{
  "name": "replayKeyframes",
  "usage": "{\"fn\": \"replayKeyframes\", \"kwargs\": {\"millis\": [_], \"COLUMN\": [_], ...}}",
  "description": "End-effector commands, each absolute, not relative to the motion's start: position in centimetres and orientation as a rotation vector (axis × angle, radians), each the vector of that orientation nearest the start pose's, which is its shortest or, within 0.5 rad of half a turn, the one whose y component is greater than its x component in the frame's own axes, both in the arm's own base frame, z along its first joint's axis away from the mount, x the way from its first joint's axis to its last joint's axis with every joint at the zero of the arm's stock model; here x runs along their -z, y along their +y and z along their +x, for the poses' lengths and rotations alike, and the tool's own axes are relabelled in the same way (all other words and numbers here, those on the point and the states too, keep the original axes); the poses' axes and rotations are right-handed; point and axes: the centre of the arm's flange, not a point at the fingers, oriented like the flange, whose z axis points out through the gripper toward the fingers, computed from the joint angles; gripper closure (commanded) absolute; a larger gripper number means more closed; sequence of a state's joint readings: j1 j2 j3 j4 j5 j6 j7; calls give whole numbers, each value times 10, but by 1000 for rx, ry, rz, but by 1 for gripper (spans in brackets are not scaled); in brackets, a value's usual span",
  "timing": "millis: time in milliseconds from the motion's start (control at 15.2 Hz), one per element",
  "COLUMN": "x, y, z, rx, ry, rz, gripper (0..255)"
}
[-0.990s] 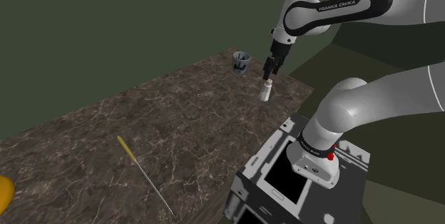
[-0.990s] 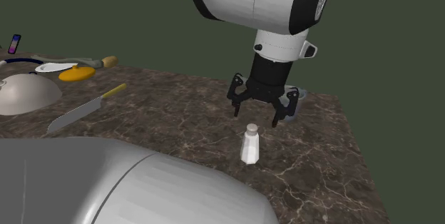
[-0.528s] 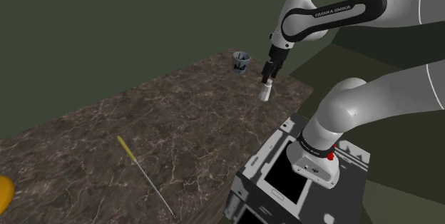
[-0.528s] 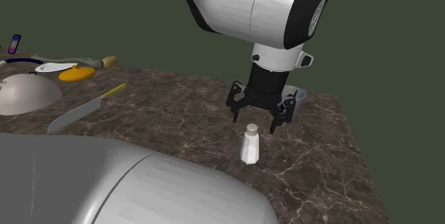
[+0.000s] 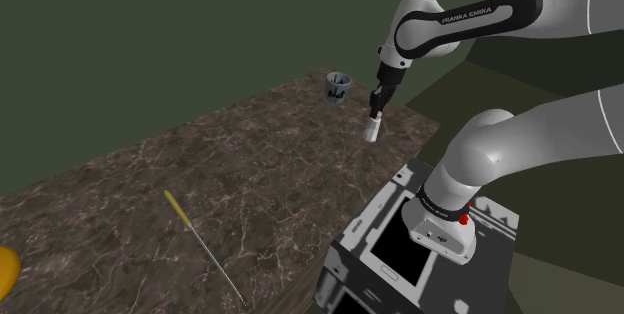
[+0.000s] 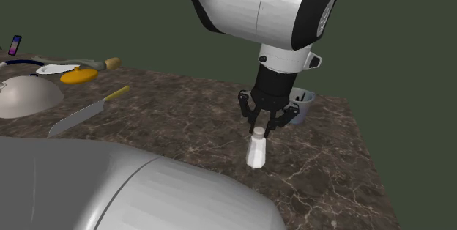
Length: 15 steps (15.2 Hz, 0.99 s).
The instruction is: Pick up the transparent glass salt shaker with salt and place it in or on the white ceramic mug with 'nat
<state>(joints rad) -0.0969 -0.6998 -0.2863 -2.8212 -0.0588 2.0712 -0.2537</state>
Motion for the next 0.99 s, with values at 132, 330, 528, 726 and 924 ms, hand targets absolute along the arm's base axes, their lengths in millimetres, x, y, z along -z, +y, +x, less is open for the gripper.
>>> {"fn": "replayKeyframes", "kwargs": {"millis": [132, 330, 528, 726, 924], "x": [-378, -383, -399, -414, -430], "y": [-109, -109, -109, -109, -109], "z": [294, 294, 294, 294, 294], "rx": [-45, -45, -45, -45, -45], "ry": [42, 42, 42, 42, 42], "rz": [-2995, -2995, -2995, -2995, -2995], "gripper": [255, 255, 255, 255, 255]}}
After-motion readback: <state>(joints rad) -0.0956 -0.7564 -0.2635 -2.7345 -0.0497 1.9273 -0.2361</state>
